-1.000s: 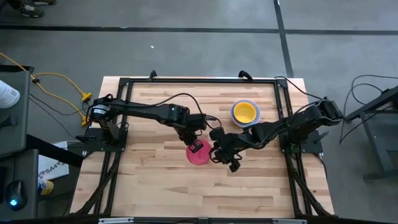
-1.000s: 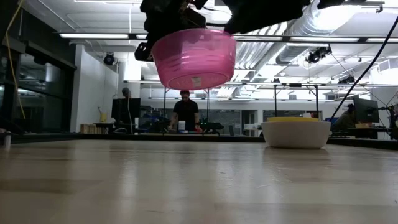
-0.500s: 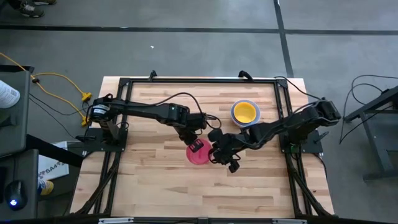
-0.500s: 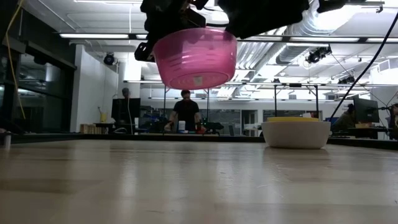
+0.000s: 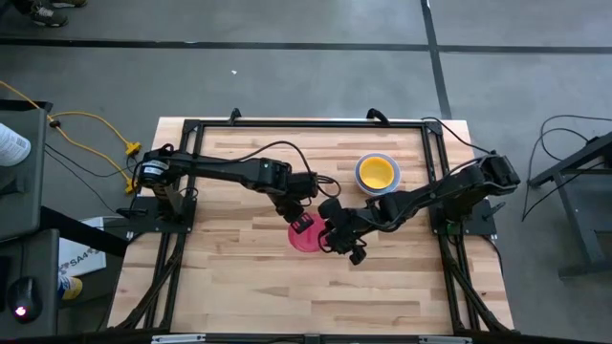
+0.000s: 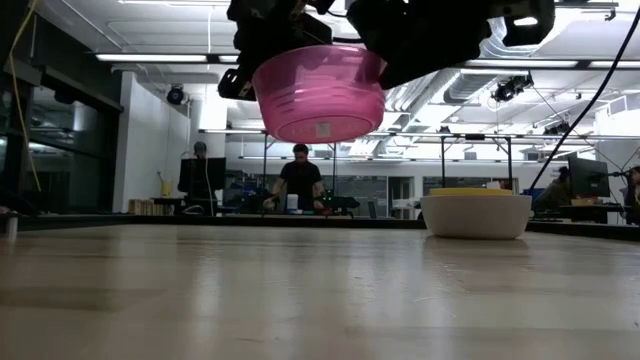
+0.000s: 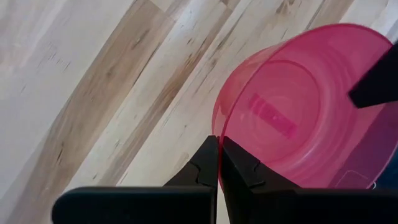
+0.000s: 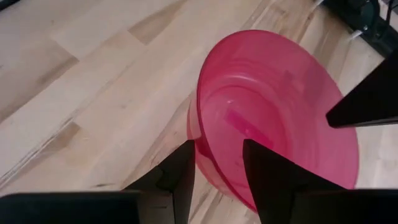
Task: Nest bowls inside each other
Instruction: Stack the red bowl on the yellow bowl
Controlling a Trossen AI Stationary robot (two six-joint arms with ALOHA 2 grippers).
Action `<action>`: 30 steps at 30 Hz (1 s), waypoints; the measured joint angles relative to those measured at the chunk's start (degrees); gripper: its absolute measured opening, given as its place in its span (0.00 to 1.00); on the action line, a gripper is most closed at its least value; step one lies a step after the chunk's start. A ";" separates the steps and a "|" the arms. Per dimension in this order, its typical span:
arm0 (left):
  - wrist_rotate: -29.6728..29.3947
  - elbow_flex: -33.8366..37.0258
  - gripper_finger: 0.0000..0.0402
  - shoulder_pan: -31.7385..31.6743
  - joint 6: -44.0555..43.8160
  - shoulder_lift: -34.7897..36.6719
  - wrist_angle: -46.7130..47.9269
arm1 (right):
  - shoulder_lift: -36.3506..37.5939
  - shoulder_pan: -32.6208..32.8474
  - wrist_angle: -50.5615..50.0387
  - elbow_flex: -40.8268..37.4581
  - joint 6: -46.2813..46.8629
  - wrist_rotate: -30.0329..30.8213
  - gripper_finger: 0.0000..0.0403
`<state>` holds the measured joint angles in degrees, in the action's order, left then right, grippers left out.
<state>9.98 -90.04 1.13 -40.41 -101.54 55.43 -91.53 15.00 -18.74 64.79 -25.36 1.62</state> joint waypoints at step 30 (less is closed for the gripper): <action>-0.07 0.00 0.00 0.02 0.07 0.01 0.46 | 0.77 0.00 -0.72 0.00 0.24 -0.23 0.29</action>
<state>9.91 -90.04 1.15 -40.34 -101.54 55.90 -90.76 15.00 -19.46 64.79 -25.12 1.39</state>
